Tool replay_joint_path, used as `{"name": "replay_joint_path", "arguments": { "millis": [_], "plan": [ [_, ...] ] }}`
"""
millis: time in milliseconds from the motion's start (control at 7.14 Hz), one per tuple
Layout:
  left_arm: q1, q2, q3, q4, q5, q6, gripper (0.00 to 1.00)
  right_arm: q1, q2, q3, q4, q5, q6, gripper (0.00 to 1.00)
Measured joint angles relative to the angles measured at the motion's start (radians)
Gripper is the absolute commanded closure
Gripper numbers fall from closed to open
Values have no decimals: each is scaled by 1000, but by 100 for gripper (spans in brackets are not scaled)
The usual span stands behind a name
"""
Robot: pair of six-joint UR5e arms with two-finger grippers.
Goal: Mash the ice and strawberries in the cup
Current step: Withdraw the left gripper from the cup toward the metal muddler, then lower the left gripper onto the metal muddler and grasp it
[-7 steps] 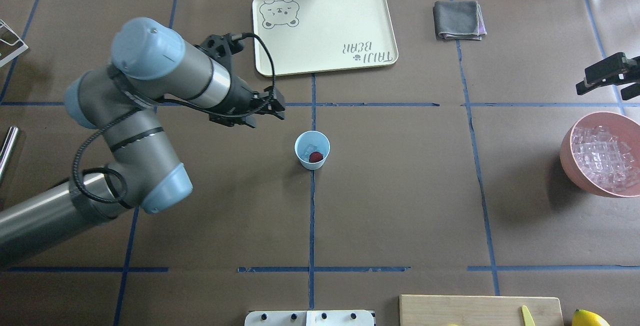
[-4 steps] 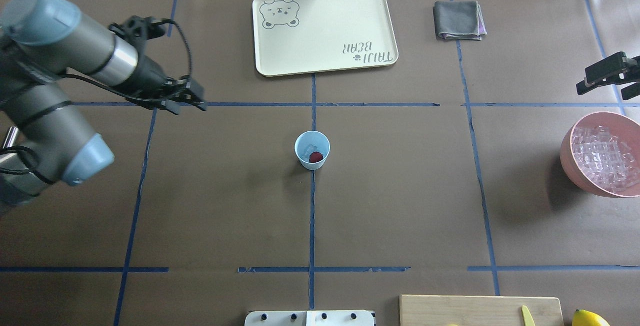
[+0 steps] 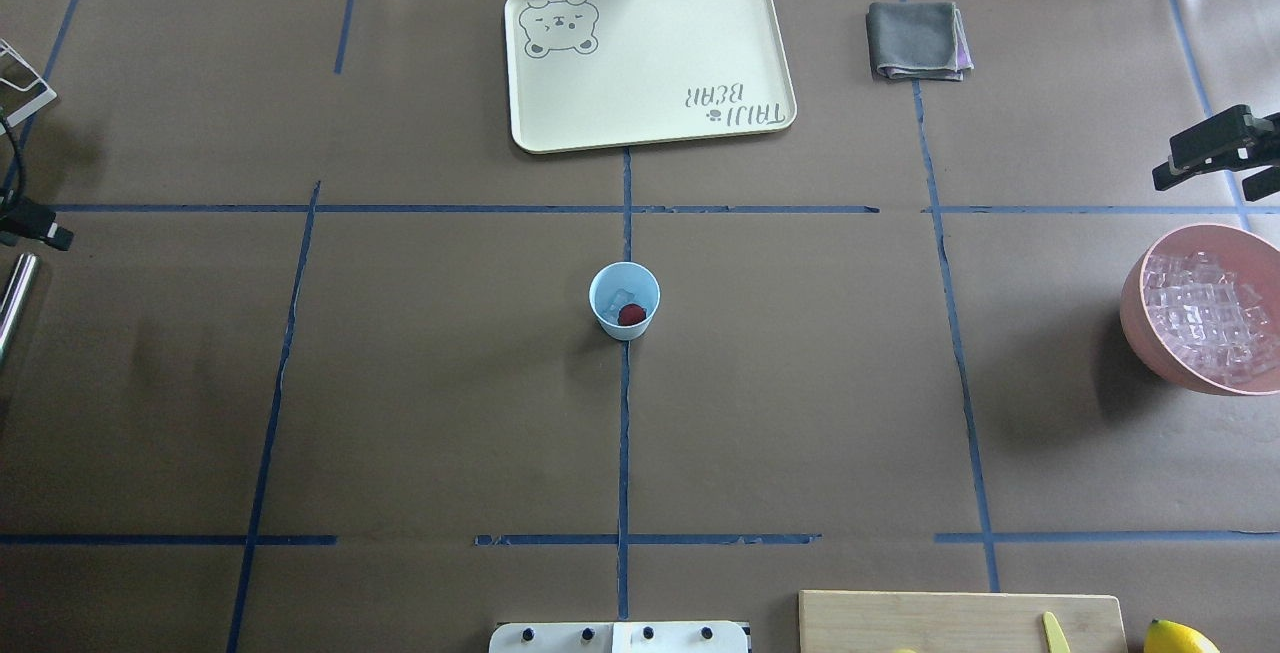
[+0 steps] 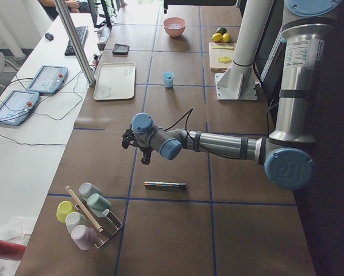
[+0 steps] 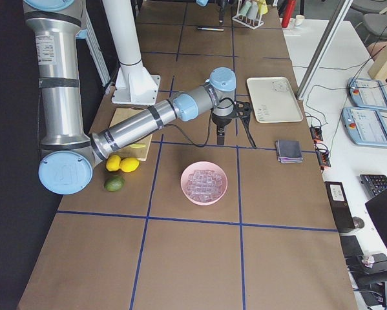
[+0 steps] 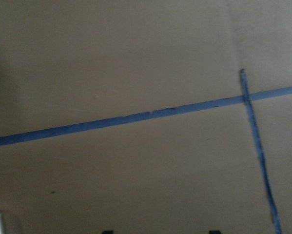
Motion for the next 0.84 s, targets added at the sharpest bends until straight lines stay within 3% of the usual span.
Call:
{"name": "replay_joint_path", "arguments": {
  "millis": [840],
  "plan": [
    [-3, 15, 159, -14, 9, -5, 23, 0, -1, 8, 0, -1, 0, 0]
  ]
}}
